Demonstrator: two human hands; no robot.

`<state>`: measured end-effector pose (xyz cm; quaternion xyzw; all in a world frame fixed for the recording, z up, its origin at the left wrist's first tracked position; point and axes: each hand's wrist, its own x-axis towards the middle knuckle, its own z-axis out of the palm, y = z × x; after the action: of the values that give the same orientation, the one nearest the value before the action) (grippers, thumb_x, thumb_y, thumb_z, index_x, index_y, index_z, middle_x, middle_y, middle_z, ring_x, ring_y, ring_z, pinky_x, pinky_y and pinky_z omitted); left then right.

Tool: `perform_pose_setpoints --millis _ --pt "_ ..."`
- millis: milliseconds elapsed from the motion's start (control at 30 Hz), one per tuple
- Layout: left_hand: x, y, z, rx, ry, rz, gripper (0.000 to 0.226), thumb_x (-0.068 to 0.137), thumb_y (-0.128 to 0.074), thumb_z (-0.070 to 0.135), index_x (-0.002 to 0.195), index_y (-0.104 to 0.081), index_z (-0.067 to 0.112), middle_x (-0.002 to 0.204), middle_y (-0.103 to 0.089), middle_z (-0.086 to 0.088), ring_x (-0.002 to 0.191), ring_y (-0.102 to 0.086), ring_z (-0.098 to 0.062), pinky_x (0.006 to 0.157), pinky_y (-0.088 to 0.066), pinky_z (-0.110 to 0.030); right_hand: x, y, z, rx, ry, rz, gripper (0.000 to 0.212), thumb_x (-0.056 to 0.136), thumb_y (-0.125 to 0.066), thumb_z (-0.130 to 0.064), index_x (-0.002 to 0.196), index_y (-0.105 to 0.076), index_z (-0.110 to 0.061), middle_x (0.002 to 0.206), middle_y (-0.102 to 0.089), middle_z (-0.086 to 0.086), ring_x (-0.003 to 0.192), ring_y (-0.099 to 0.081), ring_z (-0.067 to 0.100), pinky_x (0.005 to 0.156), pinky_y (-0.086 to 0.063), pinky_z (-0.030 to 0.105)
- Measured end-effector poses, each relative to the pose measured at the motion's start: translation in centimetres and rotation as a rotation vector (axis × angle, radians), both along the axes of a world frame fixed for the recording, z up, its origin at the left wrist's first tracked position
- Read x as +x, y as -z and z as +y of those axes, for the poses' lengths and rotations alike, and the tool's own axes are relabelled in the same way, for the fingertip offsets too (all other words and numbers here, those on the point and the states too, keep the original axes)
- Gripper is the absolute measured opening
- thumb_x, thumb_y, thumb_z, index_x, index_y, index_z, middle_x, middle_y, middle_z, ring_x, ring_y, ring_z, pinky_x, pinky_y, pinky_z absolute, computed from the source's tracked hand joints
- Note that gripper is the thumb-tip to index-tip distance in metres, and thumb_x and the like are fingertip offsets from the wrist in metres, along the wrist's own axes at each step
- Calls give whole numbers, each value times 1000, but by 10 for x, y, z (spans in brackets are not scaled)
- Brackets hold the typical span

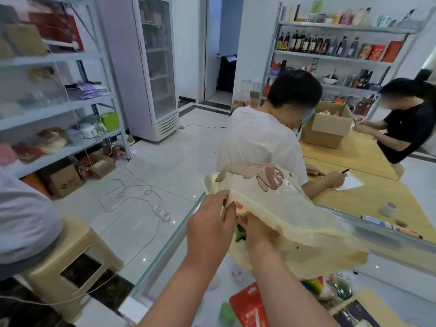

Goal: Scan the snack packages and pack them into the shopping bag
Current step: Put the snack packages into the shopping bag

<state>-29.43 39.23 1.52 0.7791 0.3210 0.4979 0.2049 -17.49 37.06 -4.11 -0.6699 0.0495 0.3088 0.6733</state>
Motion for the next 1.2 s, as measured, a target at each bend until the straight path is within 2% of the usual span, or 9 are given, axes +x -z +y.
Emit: perform_pose_setpoints --millis 100,267,367,500,567,667,833,1033,1200 --pt "2 -4 8 76 -96 53 25 77 -51 34 90 -67 20 78 -61 7 64 -56 -14 46 -44 -26 14 27 9 79 -148 112 49 64 -66 -24 109 -51 -10 116 -61 6 98 -63 17 90 -53 29" --pt "15 -8 5 248 -41 103 48 59 -62 27 106 -55 19 95 -56 -2 84 -42 -20 70 -42 -32 4 -1 -4 126 -312 285 27 100 -35 -21 125 -42 -12 122 -44 4 96 -51 12 100 -45 26" --pt "29 -11 -11 365 74 115 42 67 -60 28 108 -54 21 97 -58 -2 87 -48 -22 76 -38 -33 8 -37 -37 -10 -273 1 26 100 -41 -21 119 -51 -6 113 -47 3 97 -50 15 85 -47 19" --pt "55 -14 -41 435 224 -20 25 73 -59 22 93 -68 10 82 -62 0 76 -55 -22 68 -42 -33 20 -53 -101 -80 -290 -469 13 95 -53 -14 91 -65 -8 86 -66 -1 63 -58 0 46 -41 9" --pt "73 -14 -61 433 317 -67 20 78 -58 20 89 -70 9 72 -61 1 66 -55 -19 60 -45 -32 28 -55 -130 -78 -324 -743 19 95 -52 -15 89 -62 -30 89 -65 -21 74 -58 -13 64 -43 8" --pt "99 -9 -95 345 444 -42 18 82 -54 23 83 -69 12 65 -61 3 58 -55 -14 52 -47 -28 42 -62 -169 -99 -305 -1002 40 94 -55 -14 112 -53 -51 137 -51 -14 131 -39 -4 109 -29 19" --pt "143 1 -154 176 628 450 29 87 -36 42 88 -60 26 74 -61 9 67 -55 -12 55 -38 -28 75 -63 -244 -214 -262 -985 38 85 -56 6 100 -68 -27 96 -70 -12 84 -60 -8 73 -41 4" --pt "199 39 -210 87 741 958 36 96 -44 39 127 -54 25 128 -59 1 117 -53 -20 92 -44 -32 126 -16 -331 -826 -450 -781 51 90 -59 -26 139 -45 -22 142 -46 -1 132 -40 17 107 -32 26" --pt "234 72 -268 -74 794 1106 42 99 -40 37 138 -48 24 140 -51 -1 128 -46 -20 102 -37 -32 147 21 -376 -990 -624 -621 62 85 -59 -36 143 -37 -27 139 -47 3 125 -47 22 100 -42 32"
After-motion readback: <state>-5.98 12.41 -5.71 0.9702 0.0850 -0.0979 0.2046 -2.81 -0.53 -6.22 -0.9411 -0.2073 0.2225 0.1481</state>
